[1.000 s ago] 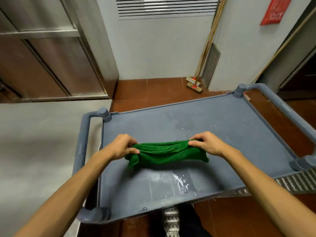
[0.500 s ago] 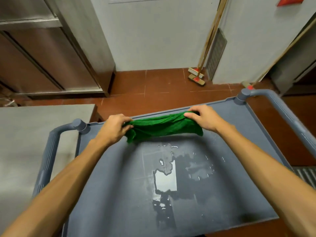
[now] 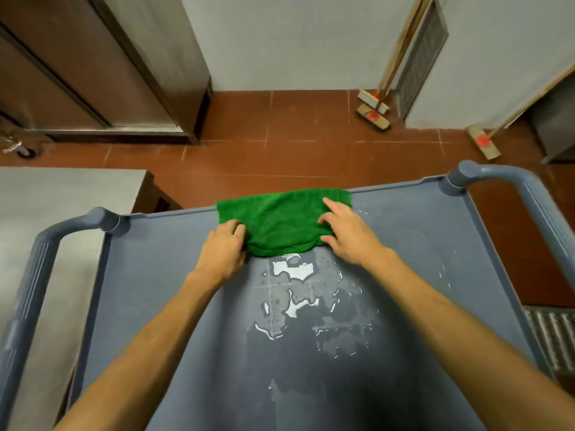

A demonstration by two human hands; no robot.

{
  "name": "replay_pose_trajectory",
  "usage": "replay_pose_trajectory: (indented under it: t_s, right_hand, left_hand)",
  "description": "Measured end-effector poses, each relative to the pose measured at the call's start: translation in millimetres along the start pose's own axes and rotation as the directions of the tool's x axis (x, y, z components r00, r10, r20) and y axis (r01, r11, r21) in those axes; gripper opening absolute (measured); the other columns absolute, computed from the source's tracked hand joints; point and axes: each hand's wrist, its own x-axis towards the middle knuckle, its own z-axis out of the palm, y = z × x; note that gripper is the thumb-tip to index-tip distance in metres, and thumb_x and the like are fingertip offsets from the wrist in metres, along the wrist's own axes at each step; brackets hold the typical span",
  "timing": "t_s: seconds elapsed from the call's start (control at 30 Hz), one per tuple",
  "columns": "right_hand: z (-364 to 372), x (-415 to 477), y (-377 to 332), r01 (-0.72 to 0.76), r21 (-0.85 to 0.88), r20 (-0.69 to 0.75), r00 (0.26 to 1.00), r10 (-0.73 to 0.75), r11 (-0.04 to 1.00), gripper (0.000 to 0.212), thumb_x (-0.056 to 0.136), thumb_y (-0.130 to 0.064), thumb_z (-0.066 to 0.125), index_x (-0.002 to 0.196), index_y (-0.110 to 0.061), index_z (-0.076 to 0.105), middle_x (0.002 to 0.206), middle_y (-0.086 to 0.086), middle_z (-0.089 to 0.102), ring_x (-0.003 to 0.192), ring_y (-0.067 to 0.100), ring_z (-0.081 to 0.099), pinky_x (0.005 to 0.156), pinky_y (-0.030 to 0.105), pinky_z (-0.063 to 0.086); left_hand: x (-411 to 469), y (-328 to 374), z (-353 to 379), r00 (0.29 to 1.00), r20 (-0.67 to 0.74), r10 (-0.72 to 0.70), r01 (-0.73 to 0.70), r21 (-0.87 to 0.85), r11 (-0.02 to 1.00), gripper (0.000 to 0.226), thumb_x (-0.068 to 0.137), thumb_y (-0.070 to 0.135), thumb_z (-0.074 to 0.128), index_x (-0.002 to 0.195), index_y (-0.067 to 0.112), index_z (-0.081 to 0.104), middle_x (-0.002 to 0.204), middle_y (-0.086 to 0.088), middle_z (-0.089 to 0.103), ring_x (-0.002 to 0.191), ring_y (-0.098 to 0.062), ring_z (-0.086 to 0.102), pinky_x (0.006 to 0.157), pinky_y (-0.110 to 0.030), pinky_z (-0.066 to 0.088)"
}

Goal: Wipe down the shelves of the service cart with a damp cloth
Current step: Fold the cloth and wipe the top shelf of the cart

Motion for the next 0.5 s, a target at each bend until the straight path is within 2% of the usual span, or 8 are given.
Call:
replay_pose_trajectory:
  t_s: [0.03,0.1,0.17,0.23,0.33,0.4,0.5]
  right_hand:
    - [10,-1,1,0.022,-0.006,0.033,0.999,-0.022,1.000,0.059,0.091,-0.024,0.067,0.144,-0.012,0.043,0.163,0.009,0.016,0.150,0.027,0.017,0.121,0.038,0.019]
    - [24,-1,1,0.050,-0.041,0.109,0.993,-0.045,0.998,0.075,0.096,-0.023,0.058,0.157,-0.018,0.014,0.166,0.005,-0.002,0.152,0.023,0.001,0.124,0.039,0.009]
    - [34,-2,2,0.067,-0.090,0.161,0.986,-0.052,0.994,0.075,0.099,-0.019,0.052,0.158,-0.021,0.004,0.165,0.004,-0.011,0.152,0.021,-0.007,0.124,0.040,0.001]
    - [41,-5,3,0.070,-0.102,0.117,0.991,-0.057,0.992,0.076,0.097,-0.005,0.050,0.158,-0.020,0.007,0.165,0.004,-0.010,0.152,0.022,-0.007,0.124,0.040,0.000]
    - [46,-10,2,0.047,-0.022,0.038,0.998,-0.046,0.999,0.087,0.084,0.017,0.047,0.157,-0.019,0.017,0.165,0.003,0.001,0.153,0.021,-0.001,0.124,0.039,0.002]
    - [47,-16,0,0.032,0.033,0.022,0.999,-0.033,0.999,0.091,0.078,0.024,0.043,0.156,-0.018,0.021,0.165,0.002,0.005,0.153,0.021,0.001,0.124,0.036,0.000]
    - [53,-24,-3,0.018,0.064,0.001,1.000,-0.018,0.998,0.088,0.080,0.026,0.041,0.155,-0.018,0.025,0.165,0.002,0.008,0.152,0.021,0.003,0.123,0.034,0.000]
  left_hand:
    - [1,3,10,0.999,0.029,0.015,-0.015,0.007,1.000,0.054,0.075,0.008,0.065,0.127,0.000,0.054,0.134,-0.023,0.050,0.114,-0.046,0.054,0.089,-0.051,0.049]
    - [1,9,21,0.998,0.059,0.015,-0.018,0.043,0.999,0.072,0.086,0.009,0.059,0.152,0.003,0.030,0.158,-0.022,0.026,0.138,-0.042,0.035,0.108,-0.051,0.038]
    - [-1,12,27,0.996,0.092,-0.010,0.002,0.086,0.996,0.072,0.095,0.011,0.049,0.158,0.011,0.013,0.165,-0.016,0.007,0.148,-0.037,0.018,0.116,-0.048,0.030]
    - [-4,14,28,0.996,0.087,-0.021,0.012,0.107,0.994,0.070,0.097,0.005,0.041,0.158,0.014,0.009,0.166,-0.013,0.001,0.151,-0.033,0.011,0.116,-0.045,0.027]
    - [-9,13,30,0.997,0.061,-0.036,0.034,0.045,0.998,0.071,0.094,-0.005,0.037,0.158,0.015,0.014,0.166,-0.011,0.003,0.153,-0.030,0.008,0.117,-0.043,0.025]
    - [-13,13,32,0.998,0.055,-0.031,0.031,-0.002,1.000,0.072,0.092,-0.008,0.038,0.157,0.014,0.018,0.166,-0.011,0.005,0.153,-0.031,0.009,0.119,-0.043,0.023]
    - [-25,13,35,0.999,0.052,-0.010,0.013,-0.068,0.998,0.074,0.089,-0.008,0.043,0.157,0.013,0.021,0.165,-0.013,0.007,0.152,-0.033,0.010,0.121,-0.044,0.022]
